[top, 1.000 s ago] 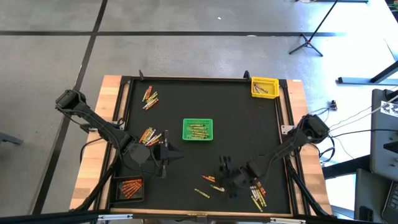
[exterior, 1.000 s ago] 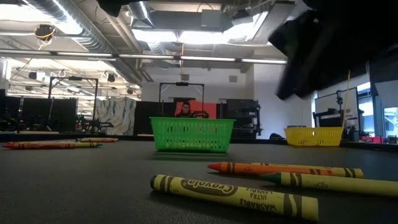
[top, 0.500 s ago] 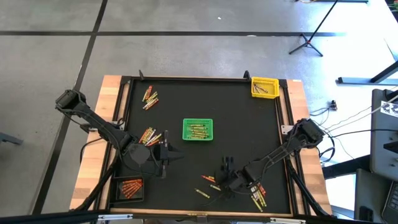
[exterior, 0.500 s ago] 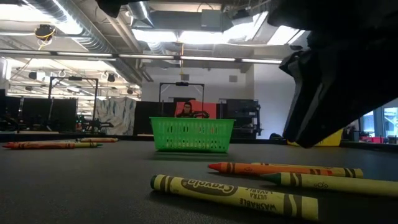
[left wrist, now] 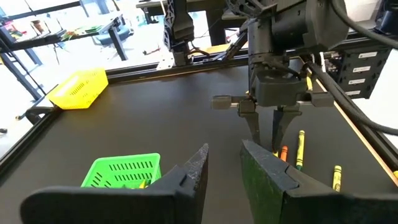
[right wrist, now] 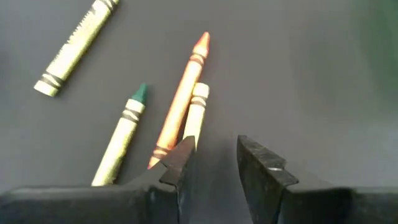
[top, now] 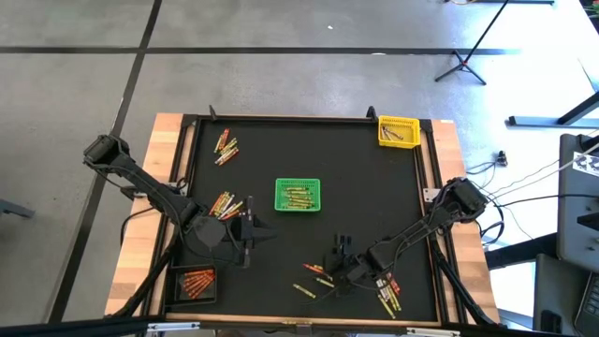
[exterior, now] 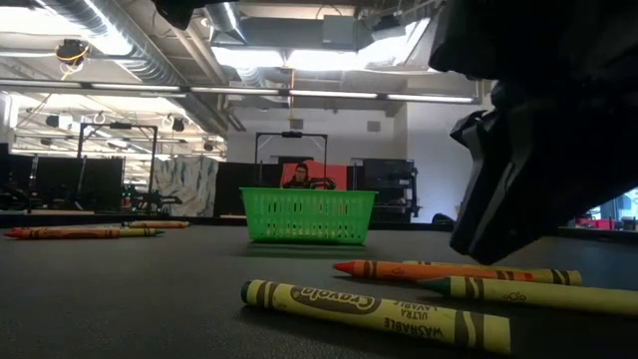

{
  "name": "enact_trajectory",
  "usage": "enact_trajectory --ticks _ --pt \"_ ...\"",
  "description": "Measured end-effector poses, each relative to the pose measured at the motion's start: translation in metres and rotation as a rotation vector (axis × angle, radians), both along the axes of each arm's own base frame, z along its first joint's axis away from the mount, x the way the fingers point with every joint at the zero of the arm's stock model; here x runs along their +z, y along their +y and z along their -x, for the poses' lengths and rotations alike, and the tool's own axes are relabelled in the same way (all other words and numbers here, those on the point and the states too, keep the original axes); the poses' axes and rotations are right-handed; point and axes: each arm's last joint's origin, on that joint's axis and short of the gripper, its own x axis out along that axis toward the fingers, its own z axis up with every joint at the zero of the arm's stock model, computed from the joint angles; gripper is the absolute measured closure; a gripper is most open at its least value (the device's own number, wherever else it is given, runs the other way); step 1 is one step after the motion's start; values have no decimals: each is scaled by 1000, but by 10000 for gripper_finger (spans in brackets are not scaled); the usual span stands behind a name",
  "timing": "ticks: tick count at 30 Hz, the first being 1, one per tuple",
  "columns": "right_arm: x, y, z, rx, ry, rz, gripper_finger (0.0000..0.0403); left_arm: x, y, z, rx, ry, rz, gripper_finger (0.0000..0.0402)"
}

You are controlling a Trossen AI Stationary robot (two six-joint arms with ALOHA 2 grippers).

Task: Sort crayons
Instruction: Put the green crayon into the green bin

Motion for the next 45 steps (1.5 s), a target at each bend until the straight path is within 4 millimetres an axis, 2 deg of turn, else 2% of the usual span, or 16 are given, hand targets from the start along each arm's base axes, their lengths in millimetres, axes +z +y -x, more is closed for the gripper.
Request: enact_trajectory --ticks 8,22,34,37,43,45 --pt "-6 -2 4 -13 7 -3 288 0 0 0 0 0 0 321" --pt "2 3 -1 31 6 -48 288 0 0 0 0 0 -1 321" --pt "-10 -3 7 14 23 -48 289 0 0 0 1 0 -1 321" --pt "-10 -3 7 20 30 -39 306 0 0 0 1 0 -1 321" --pt "-11 -5 8 40 37 7 387 0 0 0 1 0 -1 321" --pt "-11 -5 8 56 32 33 393 0 0 0 1 0 -1 321"
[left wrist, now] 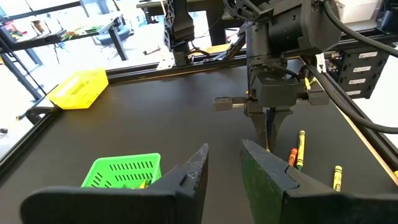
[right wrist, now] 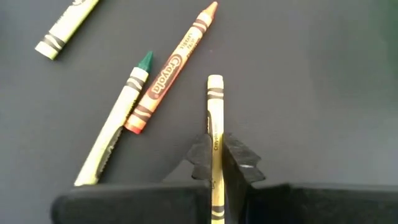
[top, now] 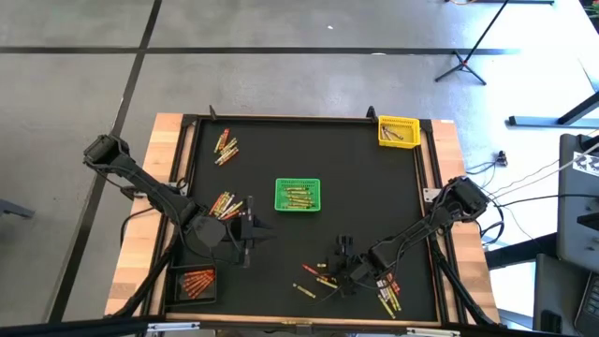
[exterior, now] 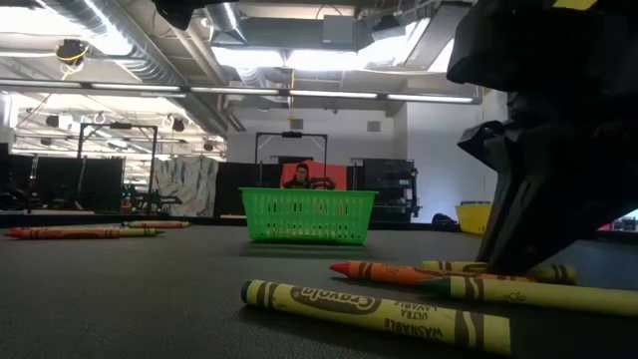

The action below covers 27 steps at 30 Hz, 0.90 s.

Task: Sort crayons
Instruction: Put the green crayon into the green bin

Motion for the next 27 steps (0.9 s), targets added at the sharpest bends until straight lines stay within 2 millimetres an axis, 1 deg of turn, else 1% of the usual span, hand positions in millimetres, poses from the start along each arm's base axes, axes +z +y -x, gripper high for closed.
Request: enact_trajectory --ticks 4,7,10,13,18,20,27 --pt "1 0 0 42 -6 47 374 0 0 0 0 0 0 321" --pt "5 -1 -5 80 -8 77 371 0 0 0 0 0 0 321" --pt "16 -3 -16 97 -33 111 377 0 0 0 0 0 0 321" --pt "26 -9 -26 101 -36 152 380 0 0 0 0 0 0 321" --pt "40 -27 -42 84 -64 226 378 0 0 0 0 0 0 321" --pt "45 -37 -48 83 -86 228 378 0 0 0 0 0 0 321" --pt "73 -79 -62 65 -162 240 377 0 0 0 0 4 1 321"
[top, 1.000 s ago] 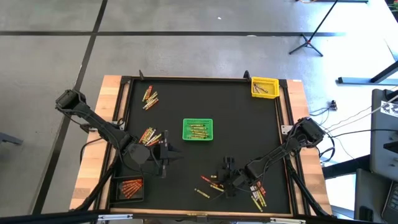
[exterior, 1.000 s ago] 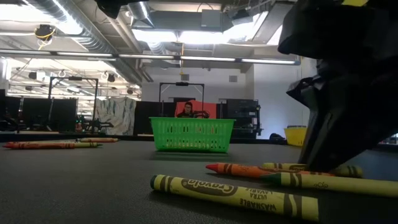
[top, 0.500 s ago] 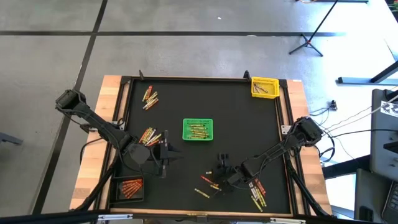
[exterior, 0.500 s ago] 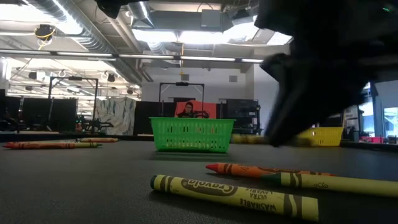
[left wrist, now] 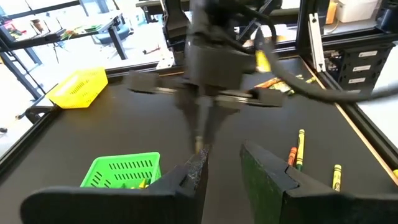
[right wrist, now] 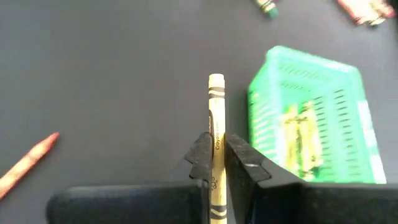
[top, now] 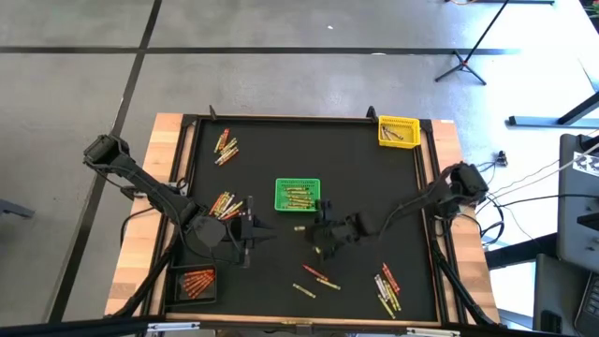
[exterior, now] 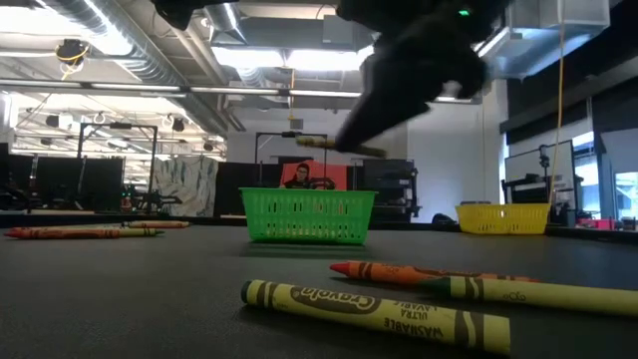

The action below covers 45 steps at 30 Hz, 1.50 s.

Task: Sort crayons
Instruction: Put the green crayon into the green bin

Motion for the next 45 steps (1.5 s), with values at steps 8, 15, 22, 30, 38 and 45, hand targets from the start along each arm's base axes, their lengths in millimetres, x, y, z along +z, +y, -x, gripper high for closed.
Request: enact_trajectory --ticks 8,15,22,30,38,45 --pt "5 -64 -25 -35 -75 -98 377 0 0 0 1 1 0 321" --pt "-16 -111 -35 -79 -21 -188 377 0 0 0 1 1 0 321" --pt "-46 -132 -40 -110 59 -247 377 0 0 0 2 1 0 321" --pt "-57 -131 -41 -114 88 -248 377 0 0 0 2 1 0 321" --pt "-57 -131 -42 -114 79 -250 364 0 0 0 2 1 0 321" --pt "-57 -131 -41 -101 82 -239 294 0 0 0 2 1 0 321"
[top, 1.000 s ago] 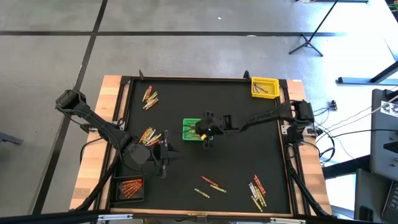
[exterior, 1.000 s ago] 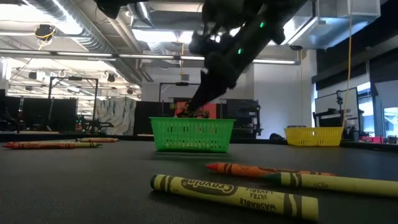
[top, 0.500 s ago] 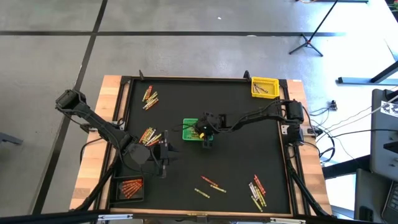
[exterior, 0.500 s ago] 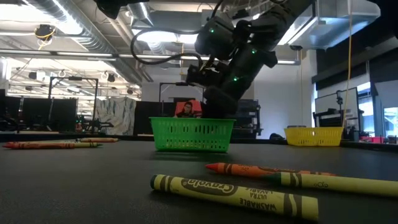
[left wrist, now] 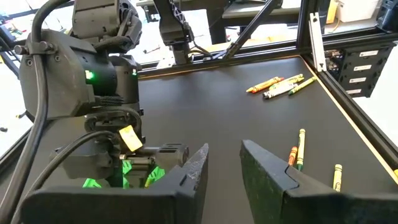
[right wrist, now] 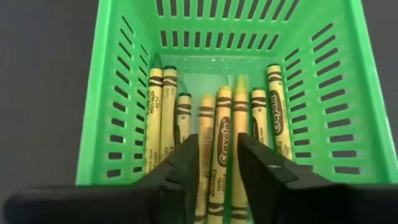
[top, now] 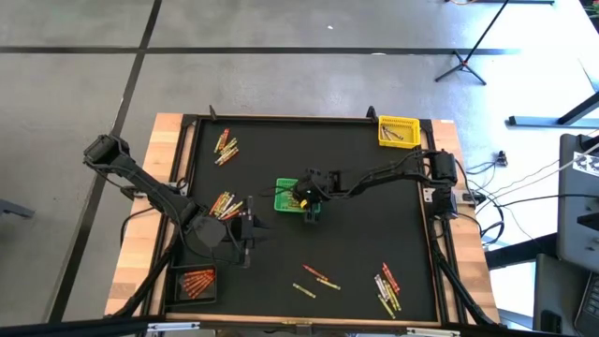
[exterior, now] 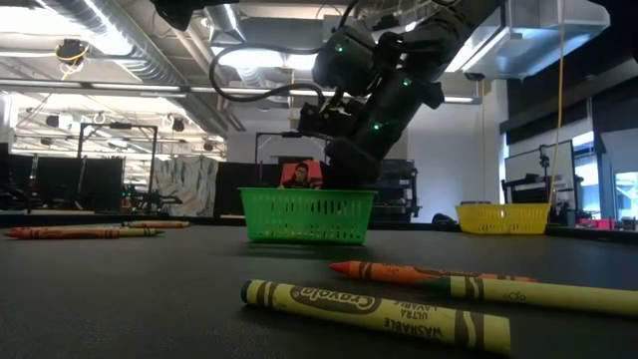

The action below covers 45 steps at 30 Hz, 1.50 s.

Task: Sort crayons
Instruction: Put the green crayon into the green bin

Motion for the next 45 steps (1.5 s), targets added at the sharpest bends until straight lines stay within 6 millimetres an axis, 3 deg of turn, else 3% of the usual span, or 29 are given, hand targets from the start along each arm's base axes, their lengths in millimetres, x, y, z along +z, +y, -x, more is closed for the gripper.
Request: enact_trajectory --ticks 3,8,15,22,28,35,45 --pt "10 2 3 12 -4 5 281 0 0 0 0 0 0 321" --pt "48 18 18 37 -32 -6 279 0 0 0 0 1 -1 321" --pt "79 85 44 131 -26 -76 279 0 0 0 -1 1 -1 321" --pt "78 163 69 249 -13 -99 278 0 -1 0 -17 4 5 321" --pt "74 209 93 255 -15 -111 278 0 -2 0 -42 1 19 321" --pt "57 242 112 224 11 -170 278 -2 -6 -6 -62 -27 44 321" --pt "20 264 121 93 62 -172 278 -11 -18 -15 -146 -51 145 321"
